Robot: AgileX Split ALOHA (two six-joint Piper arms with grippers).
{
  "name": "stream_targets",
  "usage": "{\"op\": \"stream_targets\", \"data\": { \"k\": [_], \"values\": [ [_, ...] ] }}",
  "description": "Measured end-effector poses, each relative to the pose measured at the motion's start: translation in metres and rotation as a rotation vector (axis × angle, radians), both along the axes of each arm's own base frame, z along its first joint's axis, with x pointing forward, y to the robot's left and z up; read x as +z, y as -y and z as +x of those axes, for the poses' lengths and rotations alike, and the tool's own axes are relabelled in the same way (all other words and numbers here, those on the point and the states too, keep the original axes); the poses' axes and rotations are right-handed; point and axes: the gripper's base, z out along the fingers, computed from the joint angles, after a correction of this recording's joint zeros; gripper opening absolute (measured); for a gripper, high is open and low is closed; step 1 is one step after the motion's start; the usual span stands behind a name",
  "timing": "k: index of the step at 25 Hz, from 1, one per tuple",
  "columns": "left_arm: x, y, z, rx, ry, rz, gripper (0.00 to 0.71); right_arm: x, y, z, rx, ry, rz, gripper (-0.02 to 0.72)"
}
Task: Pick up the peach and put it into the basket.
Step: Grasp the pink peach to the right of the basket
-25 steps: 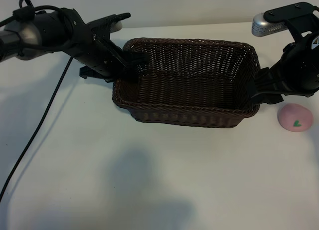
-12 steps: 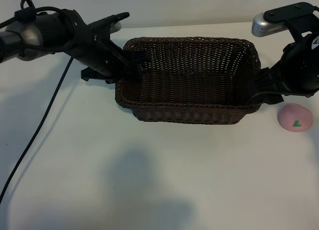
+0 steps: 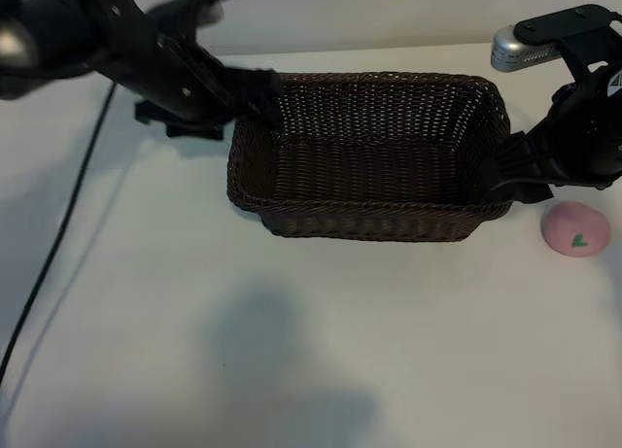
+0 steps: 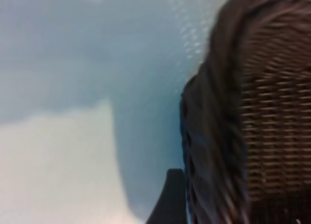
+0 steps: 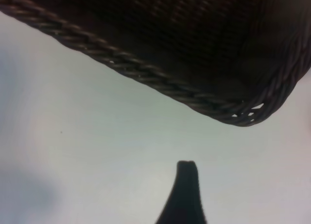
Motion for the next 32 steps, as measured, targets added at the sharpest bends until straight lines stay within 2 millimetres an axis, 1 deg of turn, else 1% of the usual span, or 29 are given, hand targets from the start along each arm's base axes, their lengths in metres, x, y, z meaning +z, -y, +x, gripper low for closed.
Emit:
{"op": "stream_targets", "data": {
  "k": [6,9,11,13,15,17,20,23,26,29,32],
  "values": [
    [0.061,-0.017,-0.022,-0.049,0.145,0.113,0.661,0.000,0.000,0.000,0.000,0.000,0.000,0.594],
    [0.082,-0.033,-0.031,-0.033,0.182,0.199,0.651,0.000,0.000,0.000,0.000,0.000,0.000,0.594],
    [0.090,-0.050,-0.035,-0.007,0.172,0.260,0.646,0.000,0.000,0.000,0.000,0.000,0.000,0.594],
    [0.095,-0.073,-0.038,0.026,0.146,0.312,0.642,0.000,0.000,0.000,0.000,-0.001,0.000,0.594],
    [0.102,-0.096,-0.043,0.067,0.120,0.329,0.638,0.000,0.000,0.000,0.000,-0.001,0.000,0.594],
    [0.114,-0.122,-0.049,0.116,0.130,0.343,0.632,0.000,0.000,0.000,0.000,-0.001,0.000,0.594],
    [0.131,-0.145,-0.060,0.158,0.170,0.316,0.621,0.000,0.000,0.000,0.000,-0.001,0.000,0.594],
    [0.149,-0.153,-0.075,0.152,0.210,0.285,0.613,0.000,0.000,0.000,0.001,0.000,-0.002,0.594],
    [0.173,-0.151,-0.099,0.142,0.266,0.268,0.602,0.000,0.000,0.000,0.001,0.000,-0.002,0.594],
    [0.201,-0.147,-0.132,0.129,0.357,0.257,0.596,0.000,0.000,0.000,0.001,0.000,-0.002,0.594],
    [0.217,-0.144,-0.169,0.131,0.454,0.250,0.596,0.000,0.000,0.000,0.001,0.000,-0.002,0.594]
  ]
}}
